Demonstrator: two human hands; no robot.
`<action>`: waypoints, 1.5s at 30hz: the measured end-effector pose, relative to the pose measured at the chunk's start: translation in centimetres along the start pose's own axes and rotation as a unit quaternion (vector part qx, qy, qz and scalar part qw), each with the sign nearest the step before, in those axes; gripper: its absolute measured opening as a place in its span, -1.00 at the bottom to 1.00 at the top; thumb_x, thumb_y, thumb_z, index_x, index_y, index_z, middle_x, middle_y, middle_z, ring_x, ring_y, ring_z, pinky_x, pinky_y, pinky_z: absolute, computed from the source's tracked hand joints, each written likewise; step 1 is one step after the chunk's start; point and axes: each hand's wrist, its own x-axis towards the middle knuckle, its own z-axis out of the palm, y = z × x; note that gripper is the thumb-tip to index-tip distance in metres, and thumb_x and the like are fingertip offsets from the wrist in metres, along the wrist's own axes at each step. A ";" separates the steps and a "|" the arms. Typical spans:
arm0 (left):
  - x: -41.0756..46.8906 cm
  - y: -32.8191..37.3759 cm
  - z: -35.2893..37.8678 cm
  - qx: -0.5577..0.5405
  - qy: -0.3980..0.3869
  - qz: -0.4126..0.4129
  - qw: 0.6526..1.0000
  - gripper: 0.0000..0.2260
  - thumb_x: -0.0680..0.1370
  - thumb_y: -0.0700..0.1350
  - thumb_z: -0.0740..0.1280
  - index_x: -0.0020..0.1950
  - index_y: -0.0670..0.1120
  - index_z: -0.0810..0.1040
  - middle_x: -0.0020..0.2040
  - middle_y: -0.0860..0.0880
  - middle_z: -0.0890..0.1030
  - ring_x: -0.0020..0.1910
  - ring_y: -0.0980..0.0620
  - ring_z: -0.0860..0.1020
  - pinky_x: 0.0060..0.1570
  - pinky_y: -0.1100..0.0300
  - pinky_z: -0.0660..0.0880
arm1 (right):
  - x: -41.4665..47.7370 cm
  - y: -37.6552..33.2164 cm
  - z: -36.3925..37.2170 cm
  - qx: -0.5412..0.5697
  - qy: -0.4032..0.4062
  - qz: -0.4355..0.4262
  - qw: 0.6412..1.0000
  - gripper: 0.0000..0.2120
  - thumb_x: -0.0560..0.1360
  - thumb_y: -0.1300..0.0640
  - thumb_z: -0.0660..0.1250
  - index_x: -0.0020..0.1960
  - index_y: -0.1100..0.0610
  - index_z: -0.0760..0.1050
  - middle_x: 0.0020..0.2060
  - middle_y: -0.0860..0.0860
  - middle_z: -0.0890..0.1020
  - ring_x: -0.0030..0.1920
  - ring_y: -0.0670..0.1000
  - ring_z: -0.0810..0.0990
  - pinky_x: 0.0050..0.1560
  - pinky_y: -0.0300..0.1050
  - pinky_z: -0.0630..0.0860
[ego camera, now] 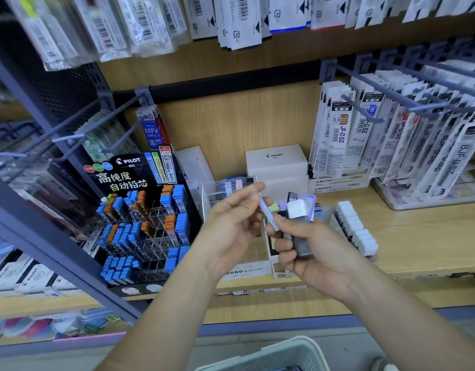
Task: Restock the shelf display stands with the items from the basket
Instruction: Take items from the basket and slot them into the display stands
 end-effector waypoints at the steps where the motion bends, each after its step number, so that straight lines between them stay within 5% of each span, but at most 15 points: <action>1: 0.1 0.3 -0.5 0.018 0.008 0.016 1.000 -0.72 0.41 -0.16 0.36 0.11 -0.14 0.61 -0.17 -0.10 0.66 -0.33 0.08 0.51 -0.21 0.22 0.46 | 0.0 -0.1 0.0 0.007 0.000 0.005 1.000 -0.79 0.33 0.18 0.42 -0.05 0.20 0.59 -0.33 0.07 0.60 -0.51 -0.12 0.37 -0.55 -0.34 0.30; 5: 0.3 0.9 -1.2 0.149 0.073 0.075 0.983 -0.86 0.36 -0.16 0.45 -0.10 -0.12 0.68 -0.30 -0.10 0.66 -0.36 0.07 0.56 -0.31 0.27 0.52 | -0.2 -0.5 -0.3 -0.025 0.007 0.002 1.000 -0.79 0.34 0.09 0.44 -0.06 0.14 0.58 -0.35 0.08 0.60 -0.51 -0.10 0.38 -0.55 -0.31 0.32; 9: 0.4 1.0 -1.1 0.180 0.101 0.090 0.974 -0.92 0.45 -0.24 0.43 -0.08 -0.16 0.67 -0.31 -0.10 0.67 -0.36 0.07 0.58 -0.31 0.30 0.54 | -0.2 -1.6 -0.9 -0.067 0.051 0.005 0.996 -0.84 0.49 0.07 0.41 -0.04 0.15 0.56 -0.29 0.11 0.63 -0.48 -0.07 0.40 -0.55 -0.30 0.34; 18: 1.4 0.3 -1.3 0.362 0.092 0.122 0.919 -0.88 0.51 -0.24 0.39 -0.06 -0.05 0.67 -0.31 0.09 0.68 -0.30 0.17 0.62 -0.23 0.35 0.52 | -2.4 -6.3 -5.5 -0.092 0.117 -0.056 0.987 -0.96 0.49 0.35 0.33 -0.08 0.29 0.55 -0.25 0.16 0.62 -0.34 -0.02 0.57 -0.49 -0.30 0.49; 22: 1.3 -0.2 -0.6 0.410 0.072 0.120 0.901 -0.86 0.50 -0.23 0.41 -0.12 0.01 0.66 -0.27 0.10 0.67 -0.29 0.16 0.63 -0.15 0.28 0.57 | -2.9 -6.5 -6.6 -0.113 0.153 -0.078 0.979 -0.95 0.48 0.36 0.34 -0.06 0.29 0.55 -0.26 0.13 0.62 -0.40 -0.04 0.48 -0.54 -0.34 0.34; 28: 1.2 0.0 -2.2 0.501 0.096 0.128 0.850 -0.77 0.47 -0.23 0.44 -0.21 0.12 0.59 -0.28 0.07 0.65 -0.32 0.13 0.64 -0.10 0.07 0.61 | -3.0 -5.1 -6.4 -0.182 0.090 -0.047 0.978 -0.72 0.25 0.15 0.50 -0.09 0.16 0.53 -0.35 0.02 0.47 -0.47 -0.10 0.32 -0.61 -0.35 0.16; 34: 1.9 1.3 -4.2 0.486 0.173 0.159 0.842 -0.86 0.51 -0.21 0.40 0.00 -0.02 0.67 -0.17 0.04 0.67 -0.13 0.05 0.65 0.05 0.03 0.58 | -2.4 -3.7 -5.1 -0.242 0.090 -0.048 0.965 -0.83 0.49 0.23 0.41 -0.23 0.15 0.46 -0.43 0.03 0.45 -0.53 -0.09 0.23 -0.58 -0.30 0.08; 38: 3.1 2.8 -4.5 0.447 0.211 0.193 0.848 -0.85 0.51 -0.21 0.39 0.06 -0.08 0.66 -0.16 0.03 0.66 -0.11 0.04 0.64 0.05 0.07 0.58 | -2.1 -3.5 -4.2 -0.232 0.081 -0.050 0.968 -0.96 0.53 0.21 0.35 -0.09 0.18 0.53 -0.32 0.10 0.62 -0.47 -0.07 0.27 -0.57 -0.31 0.16; 45: 5.2 2.7 -5.7 0.418 0.238 0.189 0.856 -0.84 0.53 -0.22 0.37 0.09 -0.09 0.64 -0.14 0.01 0.66 -0.11 0.05 0.65 0.07 0.07 0.58 | -0.9 -3.0 -3.7 -0.241 0.068 -0.043 0.967 -0.95 0.55 0.21 0.33 -0.06 0.20 0.55 -0.29 0.12 0.64 -0.46 -0.05 0.35 -0.56 -0.30 0.20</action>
